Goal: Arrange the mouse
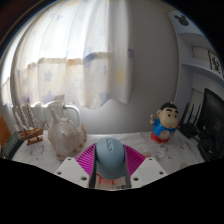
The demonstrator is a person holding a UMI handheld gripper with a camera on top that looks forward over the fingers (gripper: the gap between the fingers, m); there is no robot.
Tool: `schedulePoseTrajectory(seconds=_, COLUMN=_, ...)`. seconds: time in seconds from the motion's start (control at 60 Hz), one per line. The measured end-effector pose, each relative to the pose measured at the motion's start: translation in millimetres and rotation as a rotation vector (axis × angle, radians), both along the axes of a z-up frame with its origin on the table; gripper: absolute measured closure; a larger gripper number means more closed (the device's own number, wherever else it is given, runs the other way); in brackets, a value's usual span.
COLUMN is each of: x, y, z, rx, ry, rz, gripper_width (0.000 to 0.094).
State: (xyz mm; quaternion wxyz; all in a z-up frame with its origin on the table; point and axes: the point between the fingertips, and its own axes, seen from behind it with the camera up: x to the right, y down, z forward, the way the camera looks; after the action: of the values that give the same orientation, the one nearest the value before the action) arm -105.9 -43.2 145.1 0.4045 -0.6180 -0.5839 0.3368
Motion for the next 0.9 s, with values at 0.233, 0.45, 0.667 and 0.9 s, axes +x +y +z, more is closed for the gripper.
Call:
schedulePoseTrajectory(seconds=0.233, x=-20, y=67, z=-130, rx=-0.058, ry=-0.134, rz=0.001, gripper_width=0.0527)
schedulePoseTrajectory(seconds=0.45, x=-10, y=73, z=-156, rx=-0.031, ry=-0.214, rz=0.018, gripper_width=0.0080)
schedulePoseTrajectory(seconds=0.667, x=62, y=82, z=-65, rx=-0.025, ry=-0.248, rz=0.012, gripper_width=0.0088)
schedulePoseTrajectory(seconds=0.9, x=179, y=80, z=13, rx=-0.025, ry=-0.302, rz=0.029, gripper_width=0.0092)
